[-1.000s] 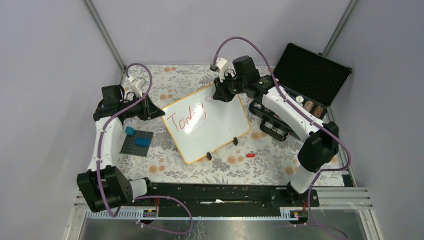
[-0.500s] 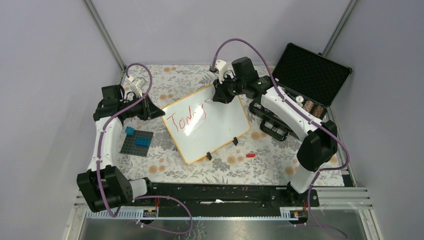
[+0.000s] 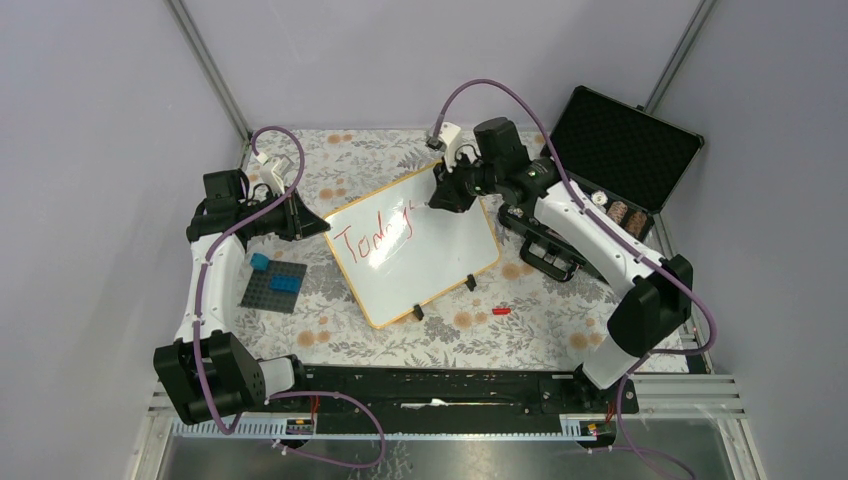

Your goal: Write a sentence on the whiteboard

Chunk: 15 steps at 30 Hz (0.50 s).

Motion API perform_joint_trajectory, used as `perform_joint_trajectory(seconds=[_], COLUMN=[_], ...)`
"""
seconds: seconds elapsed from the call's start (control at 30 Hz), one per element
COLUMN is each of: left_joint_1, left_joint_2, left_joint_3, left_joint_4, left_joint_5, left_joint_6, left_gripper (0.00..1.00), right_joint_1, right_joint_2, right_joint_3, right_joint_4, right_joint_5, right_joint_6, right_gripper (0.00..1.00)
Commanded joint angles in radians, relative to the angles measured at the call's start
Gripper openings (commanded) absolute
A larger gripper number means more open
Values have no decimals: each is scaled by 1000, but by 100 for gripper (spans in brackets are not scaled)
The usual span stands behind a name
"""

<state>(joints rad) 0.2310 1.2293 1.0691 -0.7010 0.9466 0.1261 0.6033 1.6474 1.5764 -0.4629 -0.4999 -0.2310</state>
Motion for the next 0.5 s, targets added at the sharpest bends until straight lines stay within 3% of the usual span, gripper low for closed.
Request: perform_joint_trajectory(seconds=[0.0,0.47], left_joint_1=[-7,-7], left_joint_2=[-16,-14], left_joint_3=[-9,-14], left_joint_4=[22,21], left_joint_5=[-27,-29], left_joint_6=[17,17], left_gripper=[0,0], right_joint_1=[3,-49], right_joint_2=[-50,-44], right_joint_3=[-17,-62], right_joint_4=[4,40], right_joint_5=[-19,-59], right_joint_6=[3,19], right_gripper=[0,0])
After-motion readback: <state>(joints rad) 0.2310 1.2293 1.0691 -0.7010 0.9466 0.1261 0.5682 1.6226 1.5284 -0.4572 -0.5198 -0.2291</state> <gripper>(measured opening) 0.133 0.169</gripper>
